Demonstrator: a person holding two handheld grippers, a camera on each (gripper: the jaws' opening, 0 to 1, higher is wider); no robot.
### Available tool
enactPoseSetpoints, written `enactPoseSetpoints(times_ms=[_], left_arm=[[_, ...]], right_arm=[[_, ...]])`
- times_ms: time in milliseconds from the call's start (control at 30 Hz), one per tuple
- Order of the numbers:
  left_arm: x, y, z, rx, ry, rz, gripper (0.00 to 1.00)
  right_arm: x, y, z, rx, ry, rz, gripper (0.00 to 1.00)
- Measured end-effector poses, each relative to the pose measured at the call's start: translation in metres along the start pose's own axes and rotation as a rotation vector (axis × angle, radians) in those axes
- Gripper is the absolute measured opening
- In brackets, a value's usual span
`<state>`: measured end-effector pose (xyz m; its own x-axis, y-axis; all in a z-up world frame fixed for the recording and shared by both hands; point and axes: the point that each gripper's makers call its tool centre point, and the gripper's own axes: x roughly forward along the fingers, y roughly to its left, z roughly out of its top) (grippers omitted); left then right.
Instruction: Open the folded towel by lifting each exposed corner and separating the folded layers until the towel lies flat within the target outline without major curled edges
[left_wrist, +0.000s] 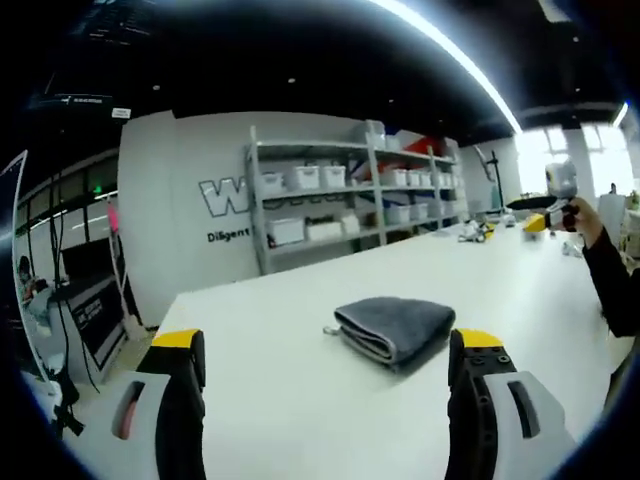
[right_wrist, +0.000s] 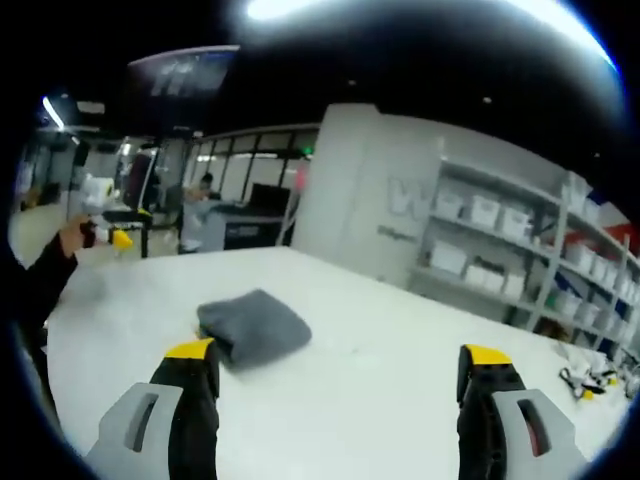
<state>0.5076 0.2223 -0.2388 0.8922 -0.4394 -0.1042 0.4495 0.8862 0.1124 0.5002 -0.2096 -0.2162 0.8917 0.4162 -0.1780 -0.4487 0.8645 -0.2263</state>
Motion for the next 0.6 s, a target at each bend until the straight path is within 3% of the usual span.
enactPoseSetpoints(times_ms=[167,333,600], left_arm=[[0.023,-0.010,0.004,-0.017,-0.017,-0.030,1.00],[0.036,-0.014,-0.012,0.052,0.046,-0.018,1.00],[0.047,-0.018,-0.020,0.045,0.028,-0.030,1.00]], right_arm=[[0.029,0.013,-0.009,0.010,0.009,0.027,1.00],[0.047,0.021,-0.023,-0.011,0.051,0.037,1.00],[0.063,0.035,-0.024,0.027,-0.005,0.052,1.00]])
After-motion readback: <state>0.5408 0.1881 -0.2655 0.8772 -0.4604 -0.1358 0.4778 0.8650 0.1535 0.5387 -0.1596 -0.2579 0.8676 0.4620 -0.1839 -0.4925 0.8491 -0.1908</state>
